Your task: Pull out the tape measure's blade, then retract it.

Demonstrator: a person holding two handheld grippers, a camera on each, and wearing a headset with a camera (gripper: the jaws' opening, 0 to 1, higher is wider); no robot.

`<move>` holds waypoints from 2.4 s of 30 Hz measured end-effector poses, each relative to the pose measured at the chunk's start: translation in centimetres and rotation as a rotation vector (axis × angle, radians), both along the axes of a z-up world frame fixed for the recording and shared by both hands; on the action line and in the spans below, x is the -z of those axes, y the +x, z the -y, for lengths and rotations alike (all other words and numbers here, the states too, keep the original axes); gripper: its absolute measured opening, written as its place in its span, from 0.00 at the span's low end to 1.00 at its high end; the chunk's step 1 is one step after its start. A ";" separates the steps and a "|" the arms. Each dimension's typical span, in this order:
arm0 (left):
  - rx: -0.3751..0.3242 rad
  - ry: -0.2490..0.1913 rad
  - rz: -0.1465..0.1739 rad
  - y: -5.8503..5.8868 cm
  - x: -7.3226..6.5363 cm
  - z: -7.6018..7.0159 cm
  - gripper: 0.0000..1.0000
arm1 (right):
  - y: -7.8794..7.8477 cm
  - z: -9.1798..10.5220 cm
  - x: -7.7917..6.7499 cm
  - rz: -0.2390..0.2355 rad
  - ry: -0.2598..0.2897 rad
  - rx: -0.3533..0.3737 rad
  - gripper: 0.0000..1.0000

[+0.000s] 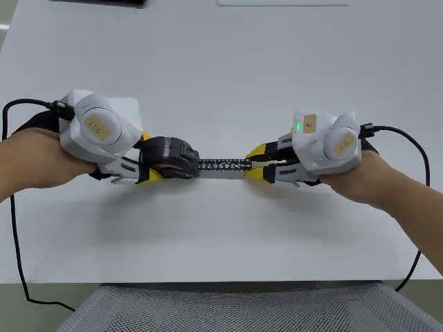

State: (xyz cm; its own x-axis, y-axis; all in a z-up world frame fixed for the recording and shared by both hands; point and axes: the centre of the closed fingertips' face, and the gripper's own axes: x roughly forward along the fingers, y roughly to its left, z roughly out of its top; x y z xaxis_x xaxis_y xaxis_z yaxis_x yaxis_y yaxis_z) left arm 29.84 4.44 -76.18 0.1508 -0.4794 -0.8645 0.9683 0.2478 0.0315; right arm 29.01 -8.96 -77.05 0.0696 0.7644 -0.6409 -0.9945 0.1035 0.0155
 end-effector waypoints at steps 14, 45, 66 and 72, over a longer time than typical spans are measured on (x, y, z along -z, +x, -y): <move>0.004 0.004 0.005 0.0 0.1 0.1 0.28 | -0.1 2.4 0.3 0.002 -0.047 0.010 0.10; 0.001 0.006 0.004 0.0 0.1 0.2 0.28 | -0.2 6.6 0.1 0.015 -0.137 0.023 0.09; 0.000 0.008 0.006 0.0 0.1 0.2 0.28 | 0.0 9.7 0.0 0.013 -0.189 0.025 0.09; 0.001 0.010 0.007 0.0 0.1 0.2 0.28 | 0.0 10.6 0.1 0.015 -0.213 0.023 0.09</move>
